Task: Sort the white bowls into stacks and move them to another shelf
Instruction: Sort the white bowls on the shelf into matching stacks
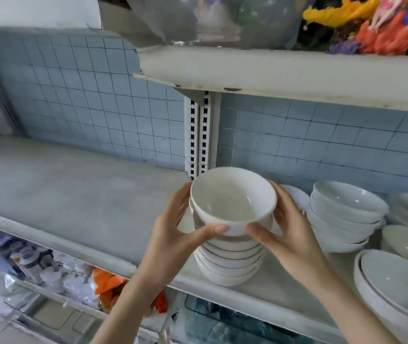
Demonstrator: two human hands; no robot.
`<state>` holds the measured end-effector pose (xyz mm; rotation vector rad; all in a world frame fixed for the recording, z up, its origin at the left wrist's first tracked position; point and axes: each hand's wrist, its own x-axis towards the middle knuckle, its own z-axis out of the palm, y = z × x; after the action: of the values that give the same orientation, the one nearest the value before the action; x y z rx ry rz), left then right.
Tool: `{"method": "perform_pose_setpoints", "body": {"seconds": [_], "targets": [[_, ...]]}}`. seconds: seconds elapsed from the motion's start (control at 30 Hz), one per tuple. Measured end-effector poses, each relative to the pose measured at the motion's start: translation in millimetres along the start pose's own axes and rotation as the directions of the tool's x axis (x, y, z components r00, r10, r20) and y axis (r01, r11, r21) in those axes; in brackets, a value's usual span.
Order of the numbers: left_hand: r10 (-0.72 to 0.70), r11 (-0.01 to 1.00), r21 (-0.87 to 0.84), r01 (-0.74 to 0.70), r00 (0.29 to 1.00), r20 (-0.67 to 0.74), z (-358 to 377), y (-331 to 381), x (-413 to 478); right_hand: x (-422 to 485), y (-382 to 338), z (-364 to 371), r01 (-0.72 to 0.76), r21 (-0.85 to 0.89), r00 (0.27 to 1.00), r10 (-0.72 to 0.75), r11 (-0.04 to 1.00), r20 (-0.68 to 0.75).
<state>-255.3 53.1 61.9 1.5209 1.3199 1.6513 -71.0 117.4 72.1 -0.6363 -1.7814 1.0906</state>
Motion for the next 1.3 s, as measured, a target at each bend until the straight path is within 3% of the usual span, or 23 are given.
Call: {"method": "perform_pose_setpoints", "body": {"seconds": [0.3,0.53,0.83,1.17,1.3], "targets": [[-0.046,0.999,-0.021,0.05,0.988,0.151,-8,-32,6,-17,19,15,-0.094,-0.101,0.986,0.078,0.99,-0.15],[-0.046,0.996,-0.062,0.061,0.975,0.217,-9,-37,3,-23,21,21,-0.148,-0.091,0.98,0.134,0.985,-0.145],[0.0,0.994,-0.108,0.029,0.967,0.256,-11,-36,6,-22,21,17,-0.181,-0.085,0.971,0.165,0.98,-0.173],[-0.066,0.981,-0.154,0.116,0.952,0.298,-22,-42,16,-12,19,1,-0.209,-0.033,0.97,0.202,0.977,-0.135],[-0.126,0.982,-0.105,0.155,0.962,0.242,-31,-55,46,16,26,-20,-0.209,-0.085,0.966,0.192,0.974,-0.176]]}}
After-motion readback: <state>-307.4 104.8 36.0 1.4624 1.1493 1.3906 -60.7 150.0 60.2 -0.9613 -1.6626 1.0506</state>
